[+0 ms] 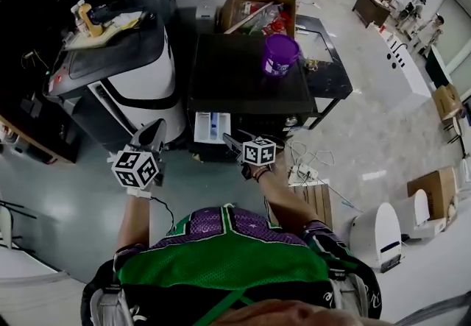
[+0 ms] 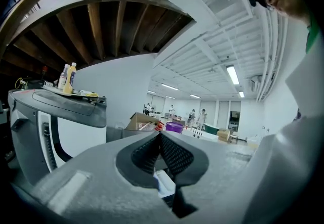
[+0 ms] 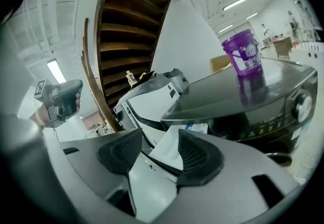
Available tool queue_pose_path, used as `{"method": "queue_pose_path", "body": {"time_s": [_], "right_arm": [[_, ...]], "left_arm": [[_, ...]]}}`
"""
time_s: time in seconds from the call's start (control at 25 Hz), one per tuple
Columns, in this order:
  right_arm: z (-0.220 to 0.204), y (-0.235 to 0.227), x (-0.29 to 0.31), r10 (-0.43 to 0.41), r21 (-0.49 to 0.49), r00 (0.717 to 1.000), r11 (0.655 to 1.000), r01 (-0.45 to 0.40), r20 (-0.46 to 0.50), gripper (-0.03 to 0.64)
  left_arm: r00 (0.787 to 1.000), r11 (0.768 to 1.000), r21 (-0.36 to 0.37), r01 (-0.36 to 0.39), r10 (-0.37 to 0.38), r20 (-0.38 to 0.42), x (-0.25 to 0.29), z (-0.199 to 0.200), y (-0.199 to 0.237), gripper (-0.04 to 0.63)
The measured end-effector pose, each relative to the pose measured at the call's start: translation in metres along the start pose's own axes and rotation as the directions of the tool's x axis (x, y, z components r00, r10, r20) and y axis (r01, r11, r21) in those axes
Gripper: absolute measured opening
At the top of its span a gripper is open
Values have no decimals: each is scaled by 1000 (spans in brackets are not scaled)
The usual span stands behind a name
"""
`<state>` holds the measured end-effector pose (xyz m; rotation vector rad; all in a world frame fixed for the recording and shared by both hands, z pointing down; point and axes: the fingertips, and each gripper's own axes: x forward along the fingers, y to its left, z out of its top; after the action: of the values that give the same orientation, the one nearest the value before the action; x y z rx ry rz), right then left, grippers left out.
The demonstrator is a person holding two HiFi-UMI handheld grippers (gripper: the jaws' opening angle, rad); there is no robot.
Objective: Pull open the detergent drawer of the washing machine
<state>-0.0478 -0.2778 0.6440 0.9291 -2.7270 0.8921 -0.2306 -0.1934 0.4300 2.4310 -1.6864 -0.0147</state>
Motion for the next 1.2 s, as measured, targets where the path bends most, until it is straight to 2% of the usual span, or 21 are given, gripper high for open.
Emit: {"method": "queue_pose_path", "body": {"time_s": [0.32,0.44,0.52,0.88,1.04,1.2], "right_arm": [[67,-18,-48,-127,-78,989,988,133,76,219],[90,-11,-63,-151,-81,983,984,160,107,219],[105,0,-70,-155,-117,981,979,169,120,219],[180,70,-105,-77,-284,971,948,142,228,209],[195,89,-121,-36,-310,966,943,117,255,172],[206,94,-136,-40,-341,959,930,139,282,118]], "left_arm": [[998,997,41,61,-62,23,37,27,-25,17],[996,995,64,78,-80,33,43,40,-34,17],[995,993,79,83,-86,42,45,47,-37,17],[992,992,87,91,-98,84,51,62,-59,17],[990,992,91,88,-97,98,50,65,-70,17],[991,991,96,88,-98,97,49,65,-80,17]]}}
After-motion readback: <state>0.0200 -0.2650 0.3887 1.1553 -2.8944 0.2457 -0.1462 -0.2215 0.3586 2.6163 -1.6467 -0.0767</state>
